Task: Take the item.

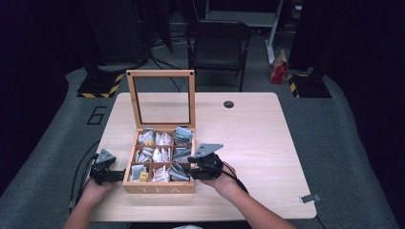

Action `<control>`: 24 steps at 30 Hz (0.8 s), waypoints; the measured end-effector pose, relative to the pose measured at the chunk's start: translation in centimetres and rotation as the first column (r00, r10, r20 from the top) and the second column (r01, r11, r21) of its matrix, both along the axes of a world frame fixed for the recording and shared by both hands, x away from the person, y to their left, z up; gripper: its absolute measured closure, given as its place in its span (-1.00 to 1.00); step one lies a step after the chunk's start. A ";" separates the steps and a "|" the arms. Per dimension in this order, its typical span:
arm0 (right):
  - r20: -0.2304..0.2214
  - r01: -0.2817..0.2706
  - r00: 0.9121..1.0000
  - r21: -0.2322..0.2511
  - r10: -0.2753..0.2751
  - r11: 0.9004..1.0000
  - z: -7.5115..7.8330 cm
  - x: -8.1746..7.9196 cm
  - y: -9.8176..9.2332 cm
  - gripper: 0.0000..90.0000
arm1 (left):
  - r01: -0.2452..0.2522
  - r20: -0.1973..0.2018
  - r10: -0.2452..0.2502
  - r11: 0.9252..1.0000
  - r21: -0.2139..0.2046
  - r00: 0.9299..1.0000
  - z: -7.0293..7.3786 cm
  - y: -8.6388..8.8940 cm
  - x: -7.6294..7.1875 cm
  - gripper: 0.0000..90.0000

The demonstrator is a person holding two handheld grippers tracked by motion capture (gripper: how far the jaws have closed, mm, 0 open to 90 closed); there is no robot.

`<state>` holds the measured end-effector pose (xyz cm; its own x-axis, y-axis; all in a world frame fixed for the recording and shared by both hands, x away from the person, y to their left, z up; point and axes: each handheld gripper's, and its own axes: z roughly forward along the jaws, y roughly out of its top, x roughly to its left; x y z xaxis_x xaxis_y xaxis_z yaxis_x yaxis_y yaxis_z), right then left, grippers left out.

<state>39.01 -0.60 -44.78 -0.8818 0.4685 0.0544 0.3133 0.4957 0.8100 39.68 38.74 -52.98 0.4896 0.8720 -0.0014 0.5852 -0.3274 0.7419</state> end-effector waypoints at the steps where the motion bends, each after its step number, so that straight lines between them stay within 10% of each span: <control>1: -0.001 -0.001 1.000 -0.004 0.001 1.000 -0.1 0.0 0.1 0.32 | -0.001 0.000 0.001 1.000 0.000 1.000 0.0 0.0 0.0 -0.67; 24: -0.015 -0.049 0.999 -0.050 0.048 0.998 -1.6 0.2 1.4 0.74 | 0.000 0.000 0.000 1.000 0.000 1.000 0.0 0.0 0.0 -0.67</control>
